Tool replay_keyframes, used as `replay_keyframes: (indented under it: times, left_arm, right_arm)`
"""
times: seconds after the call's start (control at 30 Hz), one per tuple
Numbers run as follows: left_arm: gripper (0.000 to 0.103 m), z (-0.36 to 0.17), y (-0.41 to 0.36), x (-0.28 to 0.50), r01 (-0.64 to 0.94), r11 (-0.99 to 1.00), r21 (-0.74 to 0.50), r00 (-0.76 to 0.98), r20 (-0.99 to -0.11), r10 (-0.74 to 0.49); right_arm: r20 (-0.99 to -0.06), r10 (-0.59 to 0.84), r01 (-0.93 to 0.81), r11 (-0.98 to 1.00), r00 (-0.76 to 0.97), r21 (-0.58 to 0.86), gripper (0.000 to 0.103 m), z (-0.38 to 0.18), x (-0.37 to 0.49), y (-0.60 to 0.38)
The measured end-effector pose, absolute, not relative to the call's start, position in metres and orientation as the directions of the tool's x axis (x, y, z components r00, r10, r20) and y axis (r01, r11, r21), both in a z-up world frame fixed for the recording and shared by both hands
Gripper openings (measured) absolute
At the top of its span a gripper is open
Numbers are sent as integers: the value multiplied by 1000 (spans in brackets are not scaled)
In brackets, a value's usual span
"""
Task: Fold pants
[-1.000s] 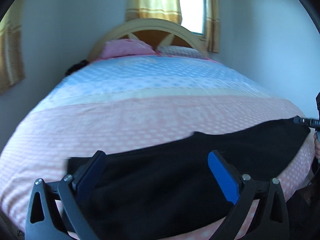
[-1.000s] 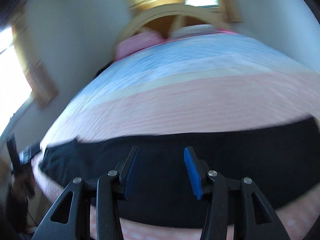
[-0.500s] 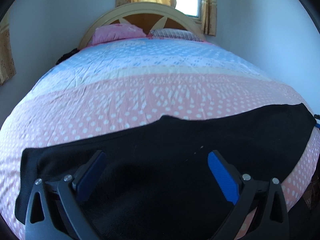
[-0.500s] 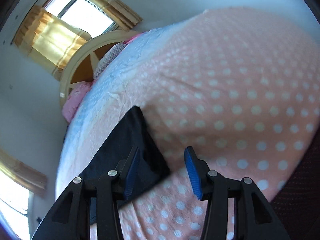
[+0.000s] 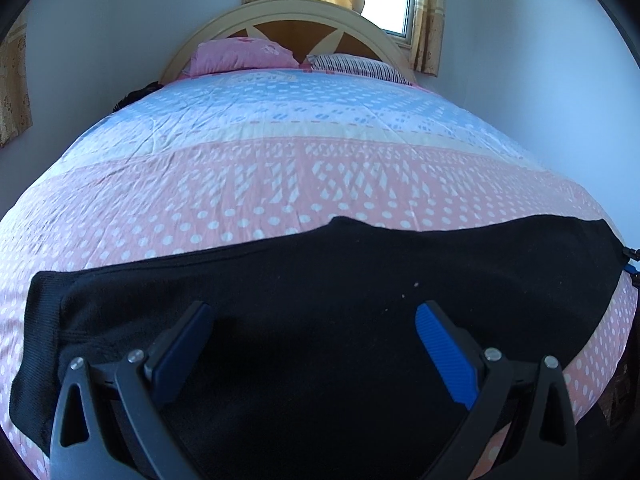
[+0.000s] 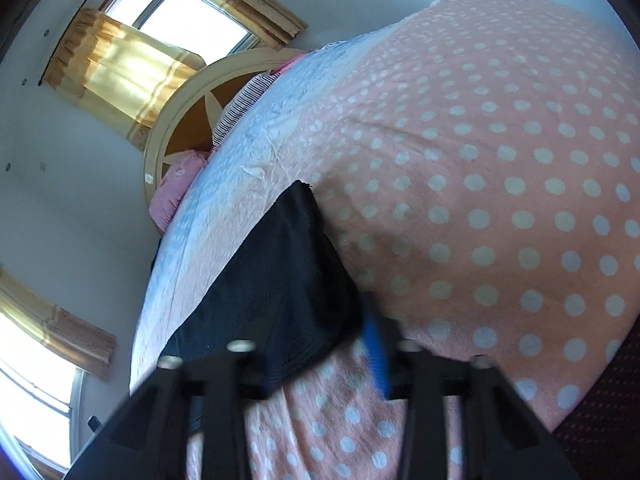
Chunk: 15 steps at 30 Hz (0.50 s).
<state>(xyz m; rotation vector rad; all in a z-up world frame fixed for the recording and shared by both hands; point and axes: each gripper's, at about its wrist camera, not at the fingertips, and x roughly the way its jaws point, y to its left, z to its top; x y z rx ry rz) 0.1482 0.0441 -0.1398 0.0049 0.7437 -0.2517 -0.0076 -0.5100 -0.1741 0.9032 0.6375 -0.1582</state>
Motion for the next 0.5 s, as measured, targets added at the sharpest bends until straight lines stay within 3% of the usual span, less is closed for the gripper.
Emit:
replay_keyframes:
  times: [0.07, 0.23, 0.5]
  left_arm:
    - [103, -137, 43, 147, 226, 970, -93, 705, -671, -229]
    - [103, -123, 33, 143, 260, 948, -182, 671, -672, -313]
    - [103, -105, -16, 147, 403, 863, -304, 565, -660, -496]
  right_arm:
    - [-567, 135, 376, 622, 812, 687, 14, -173, -10, -510]
    - [-542, 70, 335, 719, 838, 610, 13, -145, -11, -484]
    - [-539, -57, 202, 956, 841, 214, 13, -82, 17, -363]
